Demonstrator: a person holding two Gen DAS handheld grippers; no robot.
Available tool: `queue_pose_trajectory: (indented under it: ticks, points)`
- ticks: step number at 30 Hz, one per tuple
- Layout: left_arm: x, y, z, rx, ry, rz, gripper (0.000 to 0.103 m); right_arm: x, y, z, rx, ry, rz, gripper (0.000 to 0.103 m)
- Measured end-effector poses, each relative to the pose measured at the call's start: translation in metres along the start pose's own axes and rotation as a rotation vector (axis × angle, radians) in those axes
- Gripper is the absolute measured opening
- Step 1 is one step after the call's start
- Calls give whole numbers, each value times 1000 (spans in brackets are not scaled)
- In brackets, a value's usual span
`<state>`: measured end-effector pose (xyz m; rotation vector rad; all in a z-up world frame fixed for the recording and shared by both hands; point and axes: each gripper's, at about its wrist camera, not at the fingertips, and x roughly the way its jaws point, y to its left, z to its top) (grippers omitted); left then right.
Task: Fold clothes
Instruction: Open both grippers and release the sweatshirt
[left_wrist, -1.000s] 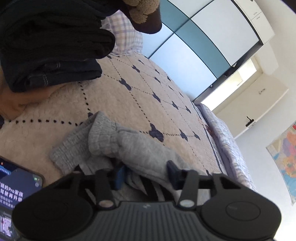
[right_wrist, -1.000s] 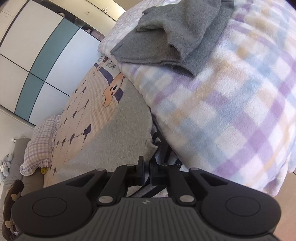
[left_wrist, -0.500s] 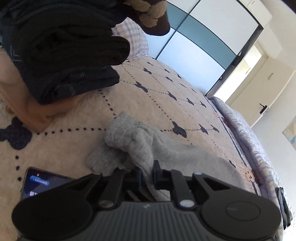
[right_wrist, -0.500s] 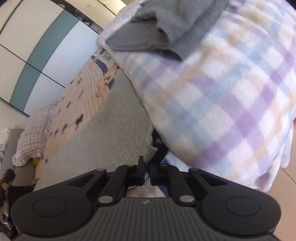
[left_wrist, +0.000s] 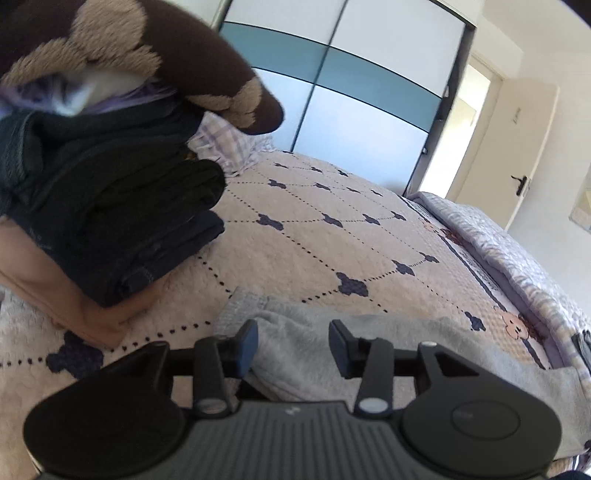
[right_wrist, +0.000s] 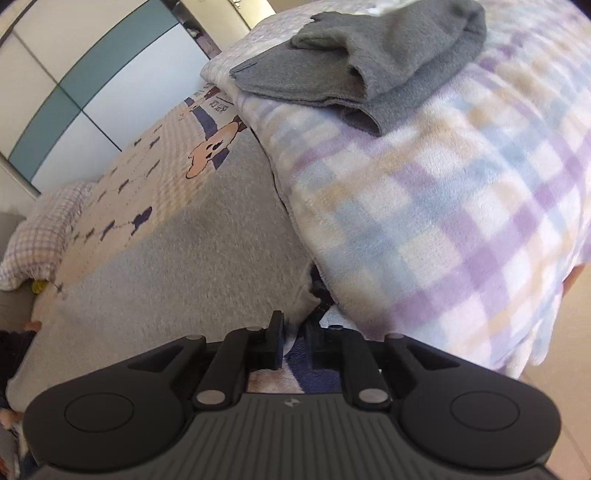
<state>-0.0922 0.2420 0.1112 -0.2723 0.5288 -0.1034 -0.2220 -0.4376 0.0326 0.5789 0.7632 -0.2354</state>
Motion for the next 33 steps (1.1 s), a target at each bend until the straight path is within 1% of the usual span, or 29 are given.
queue_pose_trajectory:
  ticks: [1, 2, 3, 5, 7, 9, 11, 13, 14, 15, 16, 18, 22, 24, 26, 27, 29, 30, 32, 33]
  points:
    - [1, -8, 3, 32, 0, -6, 53, -4, 4, 2, -36, -10, -32, 20]
    - [2, -16, 6, 64, 0, -12, 56, -8, 9, 4, -73, -20, -63, 21]
    - [6, -23, 8, 79, 1, -26, 61, -13, 13, 6, -105, -40, -86, 21]
    - [22, -36, 12, 90, 17, -56, 63, -22, 24, 11, -164, -93, -119, 21]
    - [44, -47, 12, 103, 56, -57, 63, -17, 42, 17, -211, -110, -92, 23]
    - [68, -55, 5, 136, 100, -39, 63, -8, 62, 23, -255, -117, -51, 24]
    - [91, -60, -11, 167, 156, 20, 63, 0, 81, 29, -298, -125, -11, 24]
    - [102, -59, -30, 202, 190, 71, 65, 9, 101, 35, -341, -133, 30, 24]
    - [103, -57, -39, 219, 196, 75, 65, 15, 114, 37, -373, -126, 66, 26]
    - [104, -55, -48, 235, 201, 79, 65, 25, 131, 37, -416, -106, 105, 31]
    - [102, -53, -54, 243, 200, 74, 65, 36, 147, 36, -459, -84, 133, 34]
    - [97, -52, -59, 252, 188, 69, 65, 61, 181, 33, -540, -42, 182, 34]
    - [97, -51, -55, 229, 197, 70, 65, 112, 256, 20, -661, 29, 351, 34]
    - [96, -50, -52, 218, 204, 71, 65, 143, 281, 9, -690, 112, 379, 35]
    - [92, -47, -48, 195, 206, 69, 63, 167, 288, -6, -737, 169, 347, 35]
    - [89, -45, -45, 180, 205, 68, 60, 171, 286, -11, -751, 166, 352, 35]
    - [80, -46, -37, 169, 179, 61, 60, 166, 275, -6, -727, 175, 379, 35]
    - [78, -51, -32, 186, 161, 49, 62, 164, 273, -1, -728, 195, 379, 35]
    - [79, -63, -27, 241, 140, 9, 69, 158, 275, 10, -757, 239, 374, 34]
    - [83, -70, -25, 266, 136, -9, 73, 156, 277, 20, -752, 234, 395, 35]
